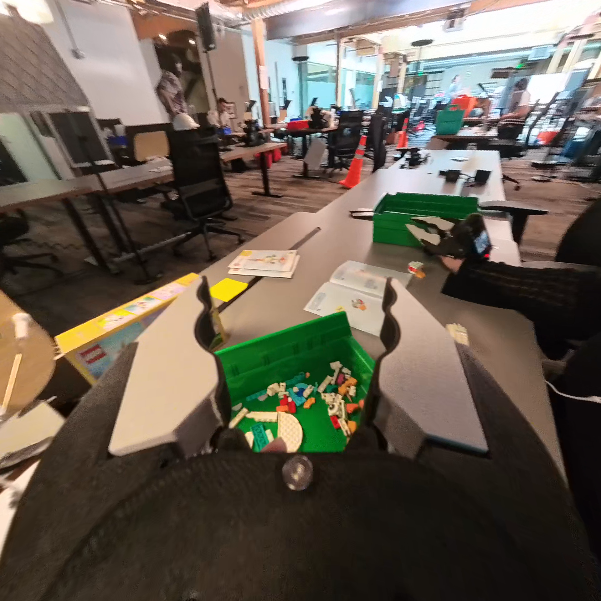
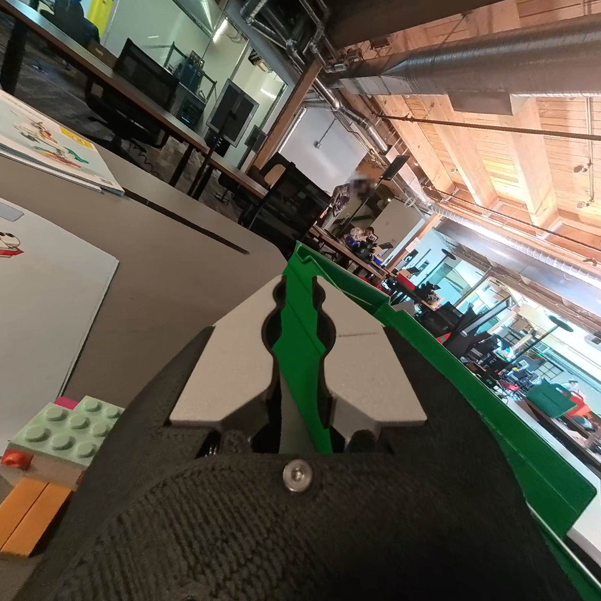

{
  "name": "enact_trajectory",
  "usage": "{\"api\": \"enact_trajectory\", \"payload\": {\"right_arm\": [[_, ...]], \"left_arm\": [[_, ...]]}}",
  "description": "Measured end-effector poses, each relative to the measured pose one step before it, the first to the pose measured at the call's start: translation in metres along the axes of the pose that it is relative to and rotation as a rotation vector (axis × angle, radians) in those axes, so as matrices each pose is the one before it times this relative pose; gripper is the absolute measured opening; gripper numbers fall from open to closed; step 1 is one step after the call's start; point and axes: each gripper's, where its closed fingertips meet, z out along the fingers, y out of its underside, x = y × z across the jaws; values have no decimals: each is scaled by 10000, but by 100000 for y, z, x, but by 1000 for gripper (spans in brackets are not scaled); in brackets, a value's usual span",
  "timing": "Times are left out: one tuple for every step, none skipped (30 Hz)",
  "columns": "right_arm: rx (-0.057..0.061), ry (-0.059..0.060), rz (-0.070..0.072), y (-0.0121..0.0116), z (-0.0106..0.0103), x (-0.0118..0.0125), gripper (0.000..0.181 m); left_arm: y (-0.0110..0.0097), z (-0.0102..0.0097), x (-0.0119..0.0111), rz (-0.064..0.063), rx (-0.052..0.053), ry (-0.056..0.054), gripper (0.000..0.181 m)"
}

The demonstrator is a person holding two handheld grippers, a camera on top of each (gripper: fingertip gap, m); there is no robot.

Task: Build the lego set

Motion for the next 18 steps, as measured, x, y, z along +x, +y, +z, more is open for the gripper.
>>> {"api": "enact_trajectory", "payload": {"right_arm": [[-3, 40, 8, -2, 19, 71, 13], [8, 37, 5, -28, 19, 39, 12], [16, 13, 0, -51, 28, -8, 12], [10, -6, -23, -50, 27, -63, 11], [2, -17, -58, -21, 19, -79, 11], [1, -22, -71, -25, -2, -78, 11], [6, -25, -52, -25, 0, -86, 11], [3, -18, -35, -15, -4, -44, 11], [-11, 2, -27, 7, 5, -8, 10], [-19, 15, -19, 26, 8, 13, 11], [-18, 21, -18, 34, 16, 28, 10], [-18, 27, -23, 19, 20, 38, 10], [-15, 27, -28, 17, 21, 28, 10], [-7, 21, -32, 10, 6, 17, 10], [0, 10, -33, -17, 4, 0, 10], [0, 1, -33, -8, 2, -19, 10], [-6, -8, -31, 2, 8, -32, 10], [-15, -14, -31, 16, 11, -41, 9]], "left_arm": [[459, 248, 293, -19, -136, 285, 105], [435, 318, 58, 53, -218, 135, 104], [308, 346, -285, 85, -208, -82, 102], [206, 346, -465, 49, -152, -232, 101], [73, 338, -447, 9, -98, -238, 99], [-44, 321, -292, -44, -38, -158, 97], [-170, 306, -114, -78, 52, -51, 94], [-221, 303, 66, -116, 123, 57, 91], [-165, 320, 229, -146, 133, 182, 84], [-16, 349, 348, -122, 64, 313, 78], [30, 340, 257, -100, 30, 310, 76], [39, 313, 47, -99, 47, 209, 76], [95, 263, -111, -124, 23, 108, 76], [182, 215, -191, -141, -27, 57, 76], [266, 178, -206, -149, -84, 29, 76], [262, 140, -206, -141, -104, 6, 76], [212, 100, -199, -108, -80, -2, 76], [115, 76, -126, -75, -24, 17, 76]]}}
